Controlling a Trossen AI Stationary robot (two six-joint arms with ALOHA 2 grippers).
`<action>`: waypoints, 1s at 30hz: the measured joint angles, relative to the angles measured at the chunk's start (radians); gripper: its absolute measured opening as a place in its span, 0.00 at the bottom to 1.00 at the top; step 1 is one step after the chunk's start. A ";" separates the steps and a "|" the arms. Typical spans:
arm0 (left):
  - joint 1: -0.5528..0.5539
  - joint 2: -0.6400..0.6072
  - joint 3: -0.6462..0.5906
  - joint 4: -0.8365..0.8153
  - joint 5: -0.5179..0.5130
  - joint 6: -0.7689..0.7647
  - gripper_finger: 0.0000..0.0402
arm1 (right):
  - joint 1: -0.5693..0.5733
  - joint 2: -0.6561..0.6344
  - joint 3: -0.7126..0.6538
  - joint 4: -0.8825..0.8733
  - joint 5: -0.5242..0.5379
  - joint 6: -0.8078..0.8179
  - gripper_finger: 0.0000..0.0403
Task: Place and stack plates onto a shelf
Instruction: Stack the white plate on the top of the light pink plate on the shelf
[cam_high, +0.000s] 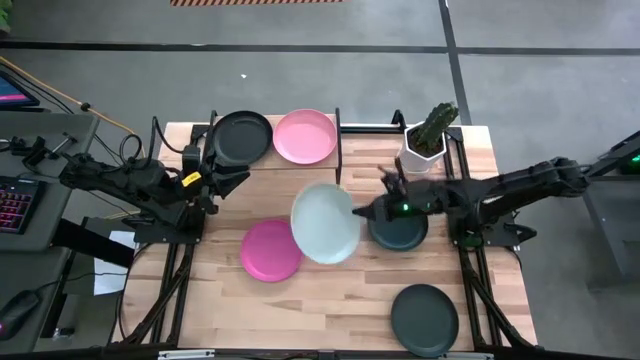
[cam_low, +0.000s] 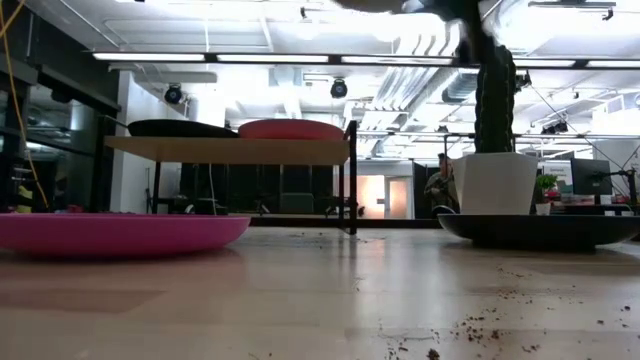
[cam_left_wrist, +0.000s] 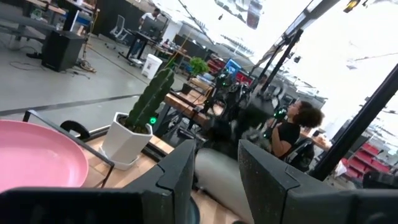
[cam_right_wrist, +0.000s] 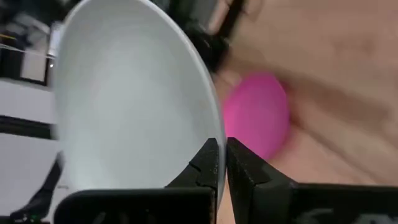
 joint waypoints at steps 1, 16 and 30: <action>0.000 0.000 0.000 0.004 -0.002 0.000 0.29 | -0.024 0.014 0.060 -0.056 0.004 -0.031 0.00; 0.000 0.000 0.000 0.013 -0.008 0.001 0.29 | -0.474 0.328 0.715 -0.519 0.043 -0.398 0.00; 0.000 0.000 0.000 0.049 -0.008 0.001 0.29 | -0.580 0.604 0.785 -0.517 0.034 -0.324 0.00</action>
